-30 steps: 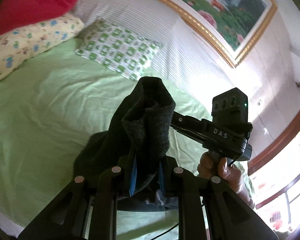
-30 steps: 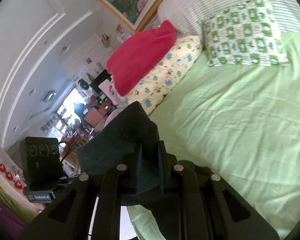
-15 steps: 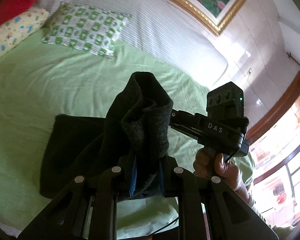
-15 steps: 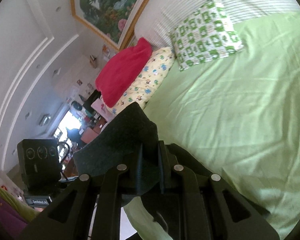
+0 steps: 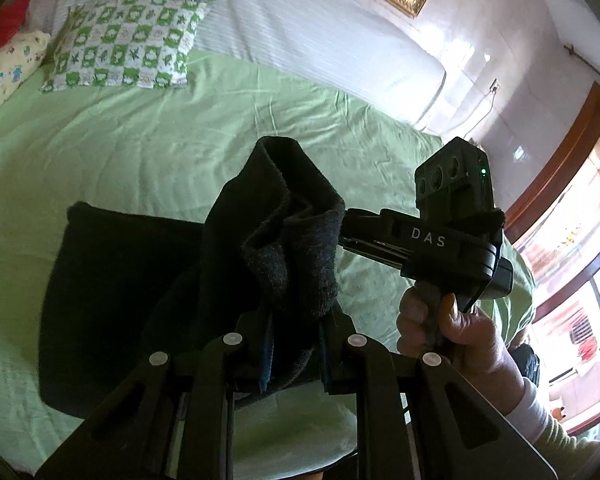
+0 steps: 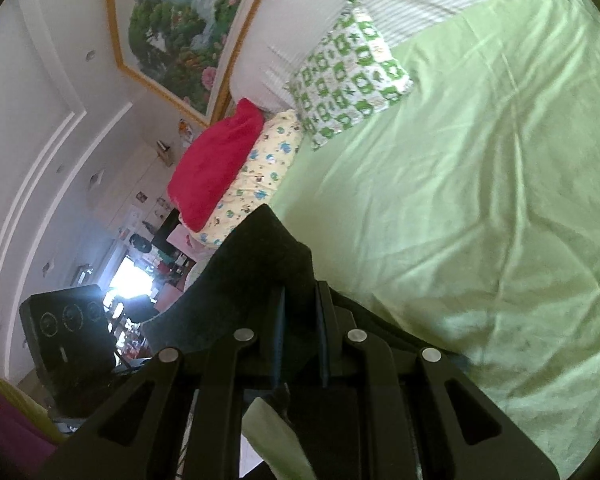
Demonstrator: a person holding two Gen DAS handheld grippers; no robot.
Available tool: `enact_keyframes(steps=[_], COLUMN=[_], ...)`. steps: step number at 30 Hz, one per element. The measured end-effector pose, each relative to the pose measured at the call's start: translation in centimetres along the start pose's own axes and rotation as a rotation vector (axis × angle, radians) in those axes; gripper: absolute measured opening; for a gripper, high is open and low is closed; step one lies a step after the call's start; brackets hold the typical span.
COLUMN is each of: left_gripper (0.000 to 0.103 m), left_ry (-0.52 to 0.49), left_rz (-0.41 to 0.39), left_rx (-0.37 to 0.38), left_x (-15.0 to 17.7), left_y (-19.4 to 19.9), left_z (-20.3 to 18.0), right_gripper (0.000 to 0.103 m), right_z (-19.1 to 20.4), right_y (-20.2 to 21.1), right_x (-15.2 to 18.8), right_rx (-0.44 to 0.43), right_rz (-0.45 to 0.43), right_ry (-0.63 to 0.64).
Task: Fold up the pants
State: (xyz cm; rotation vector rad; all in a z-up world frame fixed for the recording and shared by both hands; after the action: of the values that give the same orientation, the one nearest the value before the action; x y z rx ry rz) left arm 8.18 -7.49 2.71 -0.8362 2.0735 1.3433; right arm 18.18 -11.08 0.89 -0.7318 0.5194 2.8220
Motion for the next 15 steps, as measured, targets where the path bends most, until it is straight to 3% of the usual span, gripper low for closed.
enact_keyframes(steps=[10, 15], left_gripper=[0.018, 0.024], left_ry=[-0.043, -0.054], left_rz=[0.053, 0.072], left_rx=[0.006, 0.015], left_x=[1.9, 2.4], left_y=[-2.3, -2.5], left_z=[-0.4, -0.5], right_gripper=[0.017, 0.019], right_z=[-2.5, -3.2], right_y=[1.2, 2.7], right_x=[1.3, 1.4], right_rx=[0.055, 0.139], right_rz=[-0.009, -0.025], right_ry=[-0.03, -0.029])
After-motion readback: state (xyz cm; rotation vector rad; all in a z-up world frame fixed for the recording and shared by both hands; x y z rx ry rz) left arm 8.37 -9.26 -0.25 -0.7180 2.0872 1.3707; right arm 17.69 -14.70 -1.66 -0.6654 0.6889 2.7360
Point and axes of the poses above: each gripper's, at about its wrist camera, not at the fingertips, and y roughly against the way its jaws point, z to its left, x to its underside, the point moved 8 cm from there along -y, roughly the way its jaws point, and after that the axes turned 8 degrees about -z, right-handed, at the moved point
